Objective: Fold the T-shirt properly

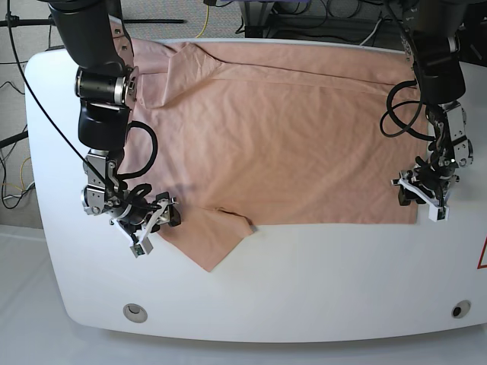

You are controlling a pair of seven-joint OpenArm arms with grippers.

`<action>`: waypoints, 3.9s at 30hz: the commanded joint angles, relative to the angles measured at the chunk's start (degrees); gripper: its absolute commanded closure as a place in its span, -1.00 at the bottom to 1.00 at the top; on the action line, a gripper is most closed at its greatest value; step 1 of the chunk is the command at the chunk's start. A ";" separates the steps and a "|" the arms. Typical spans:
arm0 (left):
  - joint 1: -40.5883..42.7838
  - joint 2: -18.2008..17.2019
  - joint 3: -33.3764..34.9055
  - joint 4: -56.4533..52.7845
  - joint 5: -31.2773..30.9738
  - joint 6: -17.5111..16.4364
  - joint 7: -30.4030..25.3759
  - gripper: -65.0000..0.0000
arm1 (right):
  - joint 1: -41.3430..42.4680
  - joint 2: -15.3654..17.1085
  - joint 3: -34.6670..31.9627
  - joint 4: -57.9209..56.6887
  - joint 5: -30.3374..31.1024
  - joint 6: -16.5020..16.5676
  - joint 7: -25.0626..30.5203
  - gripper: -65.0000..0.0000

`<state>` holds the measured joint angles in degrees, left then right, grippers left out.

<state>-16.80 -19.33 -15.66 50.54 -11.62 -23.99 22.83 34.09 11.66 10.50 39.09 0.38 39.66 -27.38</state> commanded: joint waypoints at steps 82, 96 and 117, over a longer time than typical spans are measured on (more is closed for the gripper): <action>-1.83 -1.93 -0.39 0.75 0.38 -0.86 0.26 -0.33 | 2.67 -0.52 -1.45 1.04 -1.19 0.34 -0.43 -0.08; -1.45 -2.07 -0.73 0.73 0.15 -0.90 0.58 -0.12 | 2.48 -0.91 -1.94 -0.26 -1.18 0.34 -0.52 -0.12; -1.15 -2.25 -0.72 0.01 0.34 -0.61 1.12 -0.21 | 2.67 -0.91 -1.80 -0.17 -1.31 0.34 0.12 -0.12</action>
<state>-16.97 -20.51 -16.23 50.06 -11.16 -24.53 24.36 34.85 10.46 8.62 38.13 -1.30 39.66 -28.08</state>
